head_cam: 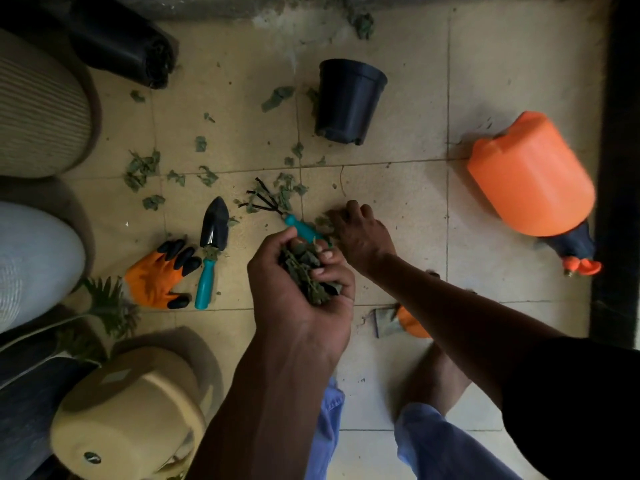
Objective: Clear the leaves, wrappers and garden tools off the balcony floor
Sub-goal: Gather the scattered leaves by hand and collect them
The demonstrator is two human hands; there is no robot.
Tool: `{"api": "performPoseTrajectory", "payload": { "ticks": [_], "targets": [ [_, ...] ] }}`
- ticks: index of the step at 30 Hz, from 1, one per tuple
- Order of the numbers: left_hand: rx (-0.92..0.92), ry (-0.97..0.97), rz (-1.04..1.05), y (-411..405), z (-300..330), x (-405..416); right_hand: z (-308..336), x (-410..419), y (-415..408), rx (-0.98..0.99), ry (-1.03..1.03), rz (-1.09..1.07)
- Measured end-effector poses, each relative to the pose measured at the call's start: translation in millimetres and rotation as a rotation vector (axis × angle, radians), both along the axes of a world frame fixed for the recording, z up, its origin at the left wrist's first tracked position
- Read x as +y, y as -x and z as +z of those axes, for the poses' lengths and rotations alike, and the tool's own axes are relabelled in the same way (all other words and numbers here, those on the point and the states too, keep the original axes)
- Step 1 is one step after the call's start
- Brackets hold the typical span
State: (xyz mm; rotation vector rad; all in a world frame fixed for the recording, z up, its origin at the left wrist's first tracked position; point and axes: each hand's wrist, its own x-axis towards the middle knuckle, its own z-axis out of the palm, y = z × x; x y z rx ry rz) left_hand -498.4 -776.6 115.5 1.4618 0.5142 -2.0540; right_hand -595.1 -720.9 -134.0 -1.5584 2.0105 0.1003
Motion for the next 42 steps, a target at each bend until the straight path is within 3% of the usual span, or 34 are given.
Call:
{"api": "performPoseTrajectory", "payload": {
  "ticks": [9,17,20,26,32,35,42],
  "targets": [
    [0.033,0.009,0.006,-21,1,-2,7,-2,-4,0.145,0.065,0.319],
    [0.033,0.026,0.002,-39,1,-5,3,-10,-9,0.094,0.078,0.313],
    [0.006,0.035,0.006,-44,1,0,1,-10,-10,0.028,0.095,0.164],
    [-0.012,-0.016,0.008,-56,0,24,40,-12,6,-0.204,0.159,-0.469],
    [-0.063,-0.087,-0.018,-53,0,51,164,2,1,-0.565,0.338,-0.593],
    [-0.090,-0.070,-0.014,-50,1,63,235,17,-13,-0.699,0.415,-0.508],
    [-0.145,0.052,-0.184,-51,0,77,306,49,-45,-0.330,0.244,0.015]
  ]
}}
